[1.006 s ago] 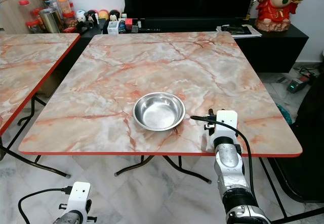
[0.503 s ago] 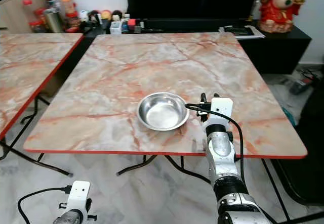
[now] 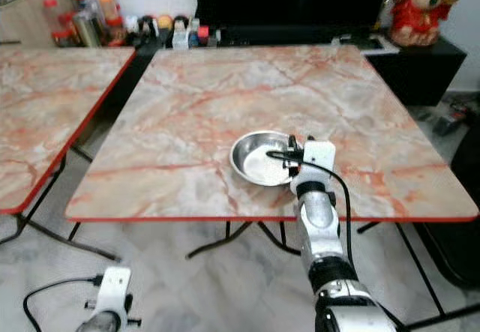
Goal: Setting the table
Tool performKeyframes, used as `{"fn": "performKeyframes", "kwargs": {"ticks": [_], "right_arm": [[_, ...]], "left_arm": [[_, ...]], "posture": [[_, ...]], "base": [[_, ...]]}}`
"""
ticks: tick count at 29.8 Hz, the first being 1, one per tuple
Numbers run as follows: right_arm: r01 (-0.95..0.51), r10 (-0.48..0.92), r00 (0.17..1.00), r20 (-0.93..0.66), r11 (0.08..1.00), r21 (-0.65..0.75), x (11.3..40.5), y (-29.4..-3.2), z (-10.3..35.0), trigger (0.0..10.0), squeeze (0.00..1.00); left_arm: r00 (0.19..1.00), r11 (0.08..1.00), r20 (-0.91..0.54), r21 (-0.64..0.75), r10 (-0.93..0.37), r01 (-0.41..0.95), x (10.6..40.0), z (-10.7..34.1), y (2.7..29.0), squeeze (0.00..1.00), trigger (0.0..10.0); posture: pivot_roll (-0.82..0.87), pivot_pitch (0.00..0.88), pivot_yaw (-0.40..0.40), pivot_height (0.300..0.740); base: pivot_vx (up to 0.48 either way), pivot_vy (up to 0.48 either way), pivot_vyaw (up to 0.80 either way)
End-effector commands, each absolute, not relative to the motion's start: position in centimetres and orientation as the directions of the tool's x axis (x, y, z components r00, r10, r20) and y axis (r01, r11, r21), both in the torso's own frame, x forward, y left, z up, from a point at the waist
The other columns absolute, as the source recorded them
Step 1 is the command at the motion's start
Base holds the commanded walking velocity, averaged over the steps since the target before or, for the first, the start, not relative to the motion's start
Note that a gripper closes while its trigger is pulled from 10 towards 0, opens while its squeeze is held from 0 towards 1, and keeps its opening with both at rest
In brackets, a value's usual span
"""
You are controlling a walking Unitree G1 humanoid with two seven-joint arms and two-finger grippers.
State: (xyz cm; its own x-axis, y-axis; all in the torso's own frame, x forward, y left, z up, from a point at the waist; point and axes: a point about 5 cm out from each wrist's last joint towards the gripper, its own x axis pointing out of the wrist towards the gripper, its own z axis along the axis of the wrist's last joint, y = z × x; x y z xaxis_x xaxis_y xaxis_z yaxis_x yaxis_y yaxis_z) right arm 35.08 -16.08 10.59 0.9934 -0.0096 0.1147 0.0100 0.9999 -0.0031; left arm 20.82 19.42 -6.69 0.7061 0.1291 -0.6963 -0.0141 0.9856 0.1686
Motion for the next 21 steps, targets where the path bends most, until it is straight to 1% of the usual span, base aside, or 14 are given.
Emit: {"fn": "performKeyframes", "kwargs": {"ticks": [1, 9, 15, 21], "right_arm": [[-0.019, 0.019, 0.992, 0.122, 1.0, 0.0, 35.3, -15.2, 10.9, 10.0, 0.0], [-0.03, 0.029, 0.991, 0.132, 1.0, 0.008, 35.4, -14.9, 11.1, 10.0, 0.0], [-0.07, 0.067, 0.989, 0.131, 0.997, 0.018, 35.5, -13.6, 11.1, 10.0, 0.0], [-0.09, 0.087, 0.989, 0.124, 0.996, 0.021, 35.4, -12.9, 10.9, 10.0, 0.0]], "left_arm": [[0.704, 0.984, -0.694, 0.177, 0.151, -0.037, 20.7, -6.6, 20.0, 0.0, 10.0], [0.704, 0.984, -0.694, 0.176, 0.15, -0.035, 20.7, -6.7, 20.0, 0.0, 10.0], [0.709, 0.983, -0.688, 0.178, 0.154, -0.041, 21.1, -6.4, 20.1, 0.0, 10.0], [0.708, 0.983, -0.688, 0.178, 0.159, -0.048, 21.0, -6.5, 20.2, 0.0, 10.0]], "posture": [[0.07, 0.0, 0.031, 0.74], [0.07, 0.0, 0.032, 0.74], [0.07, 0.0, 0.031, 0.74], [0.08, 0.0, 0.03, 0.74]], "base": [[0.0, 0.368, 0.0], [0.0, 0.376, 0.0], [0.0, 0.371, 0.0], [0.0, 0.374, 0.0]]}}
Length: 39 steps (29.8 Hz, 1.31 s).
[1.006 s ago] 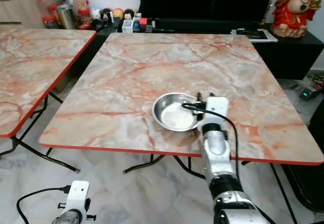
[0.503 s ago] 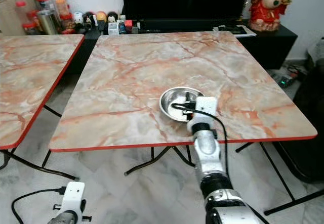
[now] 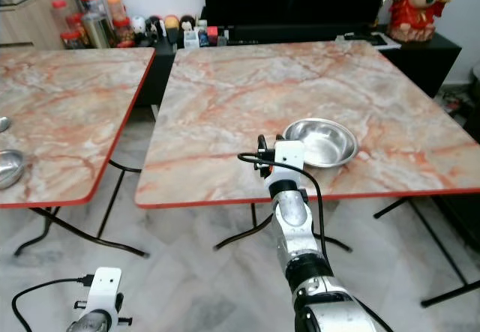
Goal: Setting the table
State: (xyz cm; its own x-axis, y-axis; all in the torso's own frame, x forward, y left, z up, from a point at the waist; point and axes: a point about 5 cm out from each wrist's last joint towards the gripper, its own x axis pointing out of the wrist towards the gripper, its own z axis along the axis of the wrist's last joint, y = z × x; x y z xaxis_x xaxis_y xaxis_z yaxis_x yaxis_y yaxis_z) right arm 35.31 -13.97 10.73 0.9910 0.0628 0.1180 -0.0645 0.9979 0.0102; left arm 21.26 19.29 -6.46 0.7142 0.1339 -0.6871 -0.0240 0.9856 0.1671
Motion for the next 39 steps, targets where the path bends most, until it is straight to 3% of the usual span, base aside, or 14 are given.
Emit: {"fn": "performKeyframes", "kwargs": {"ticks": [1, 28, 39], "right_arm": [[-0.093, 0.09, 0.988, 0.123, 0.995, 0.018, 35.4, -12.7, 10.9, 10.0, 0.0], [-0.126, 0.128, 0.985, 0.119, 0.992, -0.025, 35.4, -11.8, 10.9, 10.0, 0.0], [-0.139, 0.139, 0.983, 0.116, 0.99, -0.015, 35.4, -11.4, 10.9, 10.0, 0.0]], "left_arm": [[0.706, 0.983, -0.689, 0.178, 0.161, -0.05, 20.9, -6.5, 20.2, 0.0, 10.0], [0.705, 0.982, -0.688, 0.178, 0.169, -0.062, 20.9, -6.5, 20.4, 0.0, 10.0], [0.704, 0.981, -0.688, 0.181, 0.175, -0.066, 20.9, -6.5, 20.6, 0.0, 10.0]], "posture": [[0.08, 0.0, 0.03, 0.74], [0.09, 0.0, 0.027, 0.74], [0.09, 0.0, 0.029, 0.74]], "base": [[0.0, 0.375, 0.0], [0.0, 0.38, 0.07], [0.0, 0.384, 0.38]]}}
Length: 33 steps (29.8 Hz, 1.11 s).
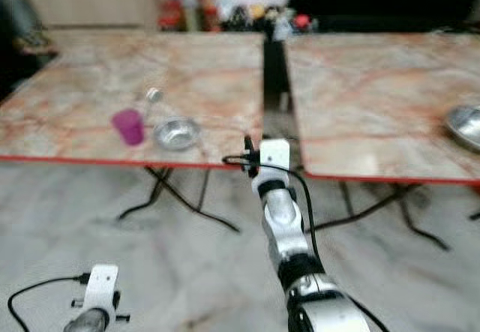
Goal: Setting the table
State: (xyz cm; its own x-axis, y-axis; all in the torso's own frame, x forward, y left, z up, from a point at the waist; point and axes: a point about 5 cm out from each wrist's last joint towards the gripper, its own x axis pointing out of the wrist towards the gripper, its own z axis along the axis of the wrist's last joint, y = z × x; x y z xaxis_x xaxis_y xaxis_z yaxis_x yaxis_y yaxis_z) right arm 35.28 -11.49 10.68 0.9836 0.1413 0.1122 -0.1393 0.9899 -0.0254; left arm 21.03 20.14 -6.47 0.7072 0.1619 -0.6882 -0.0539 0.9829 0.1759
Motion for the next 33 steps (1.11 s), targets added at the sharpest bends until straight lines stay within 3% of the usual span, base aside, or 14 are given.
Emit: {"fn": "performKeyframes", "kwargs": {"ticks": [1, 13, 33], "right_arm": [[-0.138, 0.139, 0.983, 0.116, 0.99, -0.015, 35.41, -11.38, 10.89, 10.0, 0.0], [-0.137, 0.136, 0.984, 0.111, 0.991, -0.005, 35.45, -11.3, 10.86, 10.0, 0.0], [-0.127, 0.125, 0.989, 0.083, 0.992, 0.02, 35.39, -11.49, 10.36, 10.0, 0.0]], "left_arm": [[0.705, 0.981, -0.687, 0.182, 0.175, -0.066, 20.95, -6.44, 20.57, 0.0, 10.0], [0.707, 0.981, -0.685, 0.182, 0.174, -0.065, 21.02, -6.39, 20.58, 0.0, 10.0], [0.708, 0.983, -0.688, 0.177, 0.162, -0.053, 20.99, -6.45, 20.3, 0.0, 10.0]], "posture": [[0.09, 0.0, 0.03, 0.74], [0.1, 0.0, 0.029, 0.74], [0.09, 0.0, 0.028, 0.74]], "base": [[0.0, 0.386, 0.0], [0.0, 0.379, 0.0], [0.0, 0.0, 0.0]]}}
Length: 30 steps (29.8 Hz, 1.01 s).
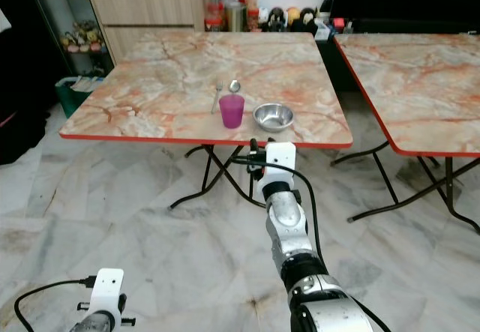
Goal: Setting the table
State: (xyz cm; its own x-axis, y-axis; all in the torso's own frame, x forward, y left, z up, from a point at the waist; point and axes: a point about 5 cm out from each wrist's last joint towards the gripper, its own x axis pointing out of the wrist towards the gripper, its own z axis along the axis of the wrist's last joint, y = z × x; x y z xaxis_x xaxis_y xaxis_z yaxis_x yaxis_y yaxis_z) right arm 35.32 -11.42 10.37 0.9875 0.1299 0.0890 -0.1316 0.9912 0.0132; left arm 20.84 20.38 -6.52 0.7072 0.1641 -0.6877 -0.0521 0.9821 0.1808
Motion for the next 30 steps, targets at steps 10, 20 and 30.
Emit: {"fn": "performKeyframes", "kwargs": {"ticks": [10, 20, 30], "right_arm": [[-0.026, 0.027, 1.0, -0.014, 0.996, 0.089, 35.0, -13.8, 8.6, 10.0, 0.0], [-0.046, 0.047, 0.999, -0.004, 0.995, 0.09, 35.2, -13.2, 8.9, 10.0, 0.0], [-0.097, 0.096, 0.995, 0.02, 0.993, 0.07, 35.2, -12.2, 9.2, 10.0, 0.0]], "left_arm": [[0.705, 0.983, -0.691, 0.175, 0.16, -0.051, 20.7, -6.6, 20.2, 0.0, 10.0], [0.709, 0.983, -0.688, 0.175, 0.155, -0.045, 20.9, -6.5, 20.0, 0.0, 10.0], [0.706, 0.983, -0.691, 0.177, 0.158, -0.047, 20.8, -6.6, 20.1, 0.0, 10.0]], "posture": [[0.09, 0.0, 0.03, 0.74], [0.09, 0.0, 0.029, 0.74], [0.09, 0.0, 0.026, 0.74]], "base": [[0.073, 0.0, 0.0], [0.283, 0.0, 0.0], [0.308, 0.0, 0.0]]}}
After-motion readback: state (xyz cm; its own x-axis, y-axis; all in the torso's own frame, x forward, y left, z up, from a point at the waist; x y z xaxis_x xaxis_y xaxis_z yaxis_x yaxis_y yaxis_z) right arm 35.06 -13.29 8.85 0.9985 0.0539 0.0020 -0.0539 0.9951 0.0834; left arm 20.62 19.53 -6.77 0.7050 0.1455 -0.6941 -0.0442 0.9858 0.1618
